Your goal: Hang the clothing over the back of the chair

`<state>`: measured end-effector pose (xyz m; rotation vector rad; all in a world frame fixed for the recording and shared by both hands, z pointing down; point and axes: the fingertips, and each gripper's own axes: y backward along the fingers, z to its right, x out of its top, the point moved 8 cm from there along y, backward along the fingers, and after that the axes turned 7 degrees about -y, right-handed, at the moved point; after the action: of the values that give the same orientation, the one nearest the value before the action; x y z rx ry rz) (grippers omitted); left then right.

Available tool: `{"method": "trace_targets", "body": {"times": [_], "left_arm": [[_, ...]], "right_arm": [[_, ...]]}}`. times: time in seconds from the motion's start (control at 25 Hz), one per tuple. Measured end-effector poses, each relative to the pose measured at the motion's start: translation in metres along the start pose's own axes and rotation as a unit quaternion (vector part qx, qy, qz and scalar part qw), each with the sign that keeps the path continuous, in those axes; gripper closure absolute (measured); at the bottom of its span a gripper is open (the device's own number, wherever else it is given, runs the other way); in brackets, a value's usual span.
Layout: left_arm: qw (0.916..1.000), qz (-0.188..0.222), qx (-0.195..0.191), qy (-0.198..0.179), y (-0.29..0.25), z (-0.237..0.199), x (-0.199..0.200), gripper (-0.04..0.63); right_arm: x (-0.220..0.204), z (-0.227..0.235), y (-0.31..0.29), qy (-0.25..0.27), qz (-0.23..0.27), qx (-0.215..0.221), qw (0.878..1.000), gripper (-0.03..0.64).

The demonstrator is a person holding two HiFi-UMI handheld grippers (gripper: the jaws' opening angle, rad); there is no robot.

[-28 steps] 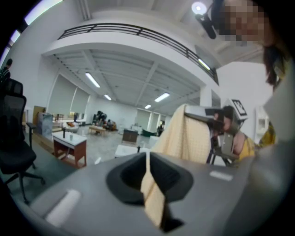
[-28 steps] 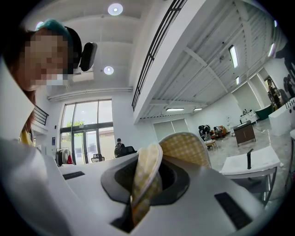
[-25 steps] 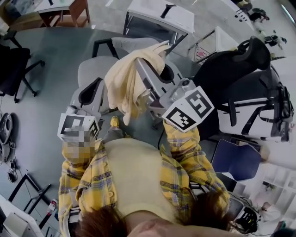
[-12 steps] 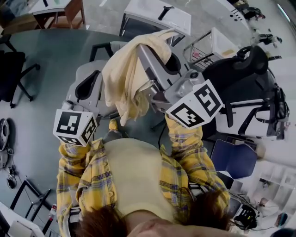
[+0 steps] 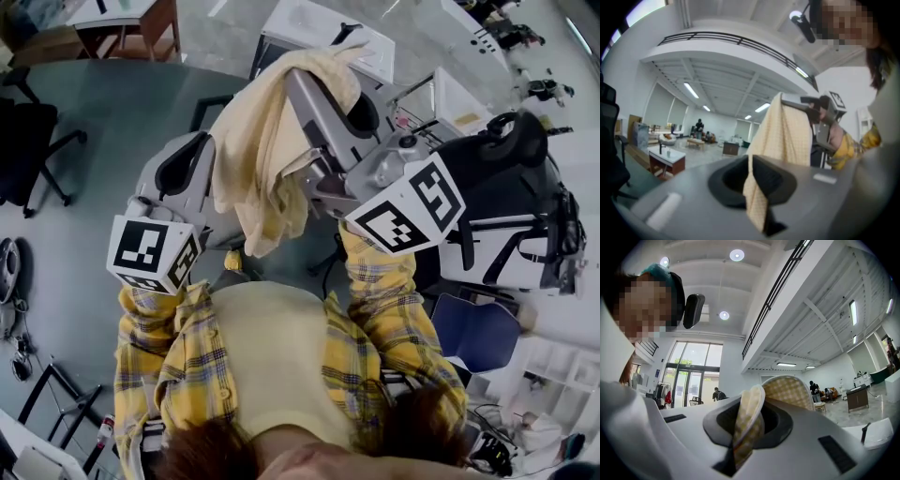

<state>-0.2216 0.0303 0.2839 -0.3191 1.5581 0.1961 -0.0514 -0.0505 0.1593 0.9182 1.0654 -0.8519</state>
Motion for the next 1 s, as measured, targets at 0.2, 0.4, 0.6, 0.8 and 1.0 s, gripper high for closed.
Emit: {"method": "trace_targets", "body": {"times": [0.2, 0.4, 0.6, 0.8, 1.0], "left_arm": [[0.9998, 0.015, 0.012, -0.001, 0.001, -0.014, 0.006, 0.586], [0.9995, 0.025, 0.021, 0.002, -0.007, -0.02, 0.011, 0.586], [0.9996, 0.012, 0.027, 0.005, -0.027, -0.014, 0.005, 0.585], [0.9989, -0.01, 0.045, 0.007, -0.053, -0.005, -0.013, 0.586], [0.9981, -0.032, 0.052, 0.008, -0.083, 0.001, -0.023, 0.586]], "right_arm": [[0.008, -0.002, -0.016, 0.015, 0.013, 0.01, 1.0, 0.58], [0.019, 0.007, -0.024, 0.022, 0.023, 0.015, 0.999, 0.58], [0.016, 0.032, -0.018, 0.025, 0.022, 0.008, 0.999, 0.58], [-0.014, 0.073, -0.002, -0.012, -0.005, -0.003, 1.0, 0.58], [-0.039, 0.113, 0.009, -0.039, -0.041, -0.01, 0.998, 0.58]]}}
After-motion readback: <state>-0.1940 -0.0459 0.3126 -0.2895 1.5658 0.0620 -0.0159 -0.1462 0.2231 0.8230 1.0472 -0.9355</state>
